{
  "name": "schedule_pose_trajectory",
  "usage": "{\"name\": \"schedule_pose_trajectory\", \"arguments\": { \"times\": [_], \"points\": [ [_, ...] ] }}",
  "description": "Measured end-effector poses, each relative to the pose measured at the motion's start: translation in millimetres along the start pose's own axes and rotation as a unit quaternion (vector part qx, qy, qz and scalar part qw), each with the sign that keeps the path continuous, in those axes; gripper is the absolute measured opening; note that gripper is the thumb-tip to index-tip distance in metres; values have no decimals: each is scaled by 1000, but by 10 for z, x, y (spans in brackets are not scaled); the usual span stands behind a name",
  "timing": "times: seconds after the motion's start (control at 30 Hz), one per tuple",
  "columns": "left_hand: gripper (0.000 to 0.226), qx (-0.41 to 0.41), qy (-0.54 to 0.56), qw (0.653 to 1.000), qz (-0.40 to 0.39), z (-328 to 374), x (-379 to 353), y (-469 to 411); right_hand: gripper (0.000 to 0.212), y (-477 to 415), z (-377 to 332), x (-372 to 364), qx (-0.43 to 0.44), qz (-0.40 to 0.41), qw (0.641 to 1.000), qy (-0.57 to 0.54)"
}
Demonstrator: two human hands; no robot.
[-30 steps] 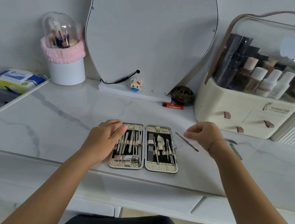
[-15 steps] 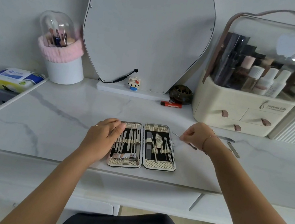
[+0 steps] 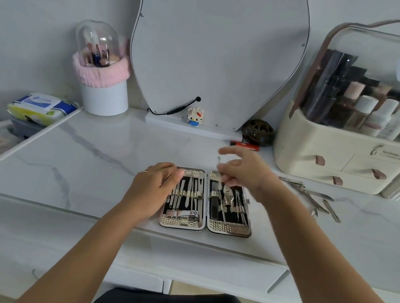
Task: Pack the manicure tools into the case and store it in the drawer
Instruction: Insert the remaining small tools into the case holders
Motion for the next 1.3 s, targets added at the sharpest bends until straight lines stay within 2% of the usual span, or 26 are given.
{"name": "schedule_pose_trajectory", "arguments": {
  "times": [0.07, 0.2, 0.37, 0.63, 0.97, 1.1, 1.3],
  "points": [
    [56, 3, 9, 1000, 3, 8, 11, 4, 32, -110, -39, -271, 3, -16, 1000, 9],
    [49, 16, 34, 999, 6, 6, 26, 7, 26, -301, -48, -518, 19, 17, 999, 45],
    [51, 17, 42, 999, 1, -27, 17, -20, 23, -401, -65, -546, 53, 53, 989, 131],
    [63, 9, 52, 999, 3, -56, -1, -26, 20, -445, -33, -484, 51, 43, 987, 149],
    [65, 9, 55, 998, 2, -68, -20, -43, 20, -478, -5, -440, 59, 47, 981, 180],
    [70, -4, 51, 999, 2, -124, -52, -65, 18, -468, -24, -478, 70, 19, 977, 202],
    [63, -9, 48, 999, 3, -136, -56, -74, 19, -410, -21, -511, 74, -22, 971, 226]
  ]
}}
Point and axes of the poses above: each hand's wrist, its own y-axis away from the middle knuckle, its own x-axis out of the back of the hand, z = x × y, the point moved 5 cm from there along -y, towards the middle knuckle
